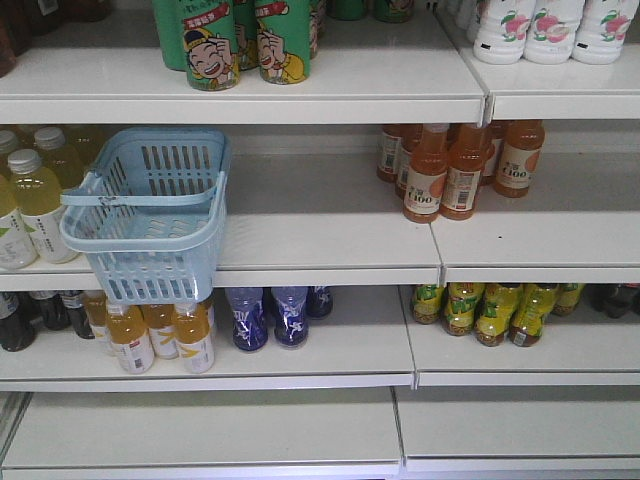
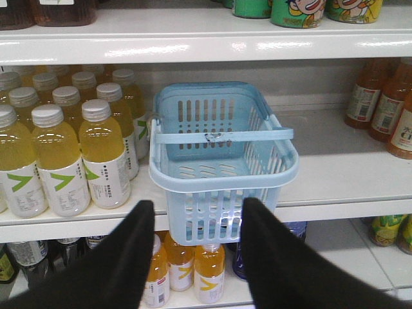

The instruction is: Place coke in basket with both arms

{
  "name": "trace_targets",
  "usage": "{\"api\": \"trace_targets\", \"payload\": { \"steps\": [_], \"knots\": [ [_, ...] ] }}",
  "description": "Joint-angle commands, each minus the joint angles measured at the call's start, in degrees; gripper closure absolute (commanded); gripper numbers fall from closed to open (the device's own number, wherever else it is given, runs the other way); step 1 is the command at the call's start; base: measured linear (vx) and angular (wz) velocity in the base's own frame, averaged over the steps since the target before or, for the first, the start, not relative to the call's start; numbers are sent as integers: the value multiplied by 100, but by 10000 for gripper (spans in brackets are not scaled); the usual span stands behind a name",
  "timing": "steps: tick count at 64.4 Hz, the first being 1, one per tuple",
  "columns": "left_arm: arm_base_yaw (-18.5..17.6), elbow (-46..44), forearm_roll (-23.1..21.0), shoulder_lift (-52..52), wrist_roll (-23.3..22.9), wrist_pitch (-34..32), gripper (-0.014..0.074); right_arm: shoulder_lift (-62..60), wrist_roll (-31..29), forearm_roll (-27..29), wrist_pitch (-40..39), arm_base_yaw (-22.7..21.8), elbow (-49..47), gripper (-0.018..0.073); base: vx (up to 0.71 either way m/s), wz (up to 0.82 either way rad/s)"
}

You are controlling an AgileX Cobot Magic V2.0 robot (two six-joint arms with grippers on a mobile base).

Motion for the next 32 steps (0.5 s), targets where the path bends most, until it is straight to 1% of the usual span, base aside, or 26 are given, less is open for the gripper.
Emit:
{"api": "trace_targets", "payload": {
  "steps": [1, 5, 9, 13, 21, 25, 28, 32],
  "knots": [
    [-153, -192, -71, 32, 137, -444, 101, -102, 19, -28, -446, -3, 59, 568, 0, 0],
    [-351, -192, -71, 132, 360, -426, 34, -102, 19, -28, -446, -3, 59, 568, 0, 0],
    [-566, -192, -99, 277, 391, -414, -17, -102, 19, -28, -446, -3, 59, 568, 0, 0],
    [-755, -192, -253, 465, 390, -380, -34, -102, 19, -28, -446, -3, 59, 568, 0, 0],
    [-965, -192, -708, 843, 390, -442, -26, -102, 19, -28, -446, -3, 59, 568, 0, 0],
    [-984, -192, -1132, 1010, 379, -740, -13, -102, 19, -28, -446, -3, 59, 568, 0, 0],
    [-984, -192, -1593, 1142, 343, -1102, -1, -102, 19, -28, -446, -3, 59, 568, 0, 0],
    [-984, -192, -2381, 1302, 177, -1710, 20, -102, 19, -28, -446, -3, 59, 568, 0, 0]
  ]
}}
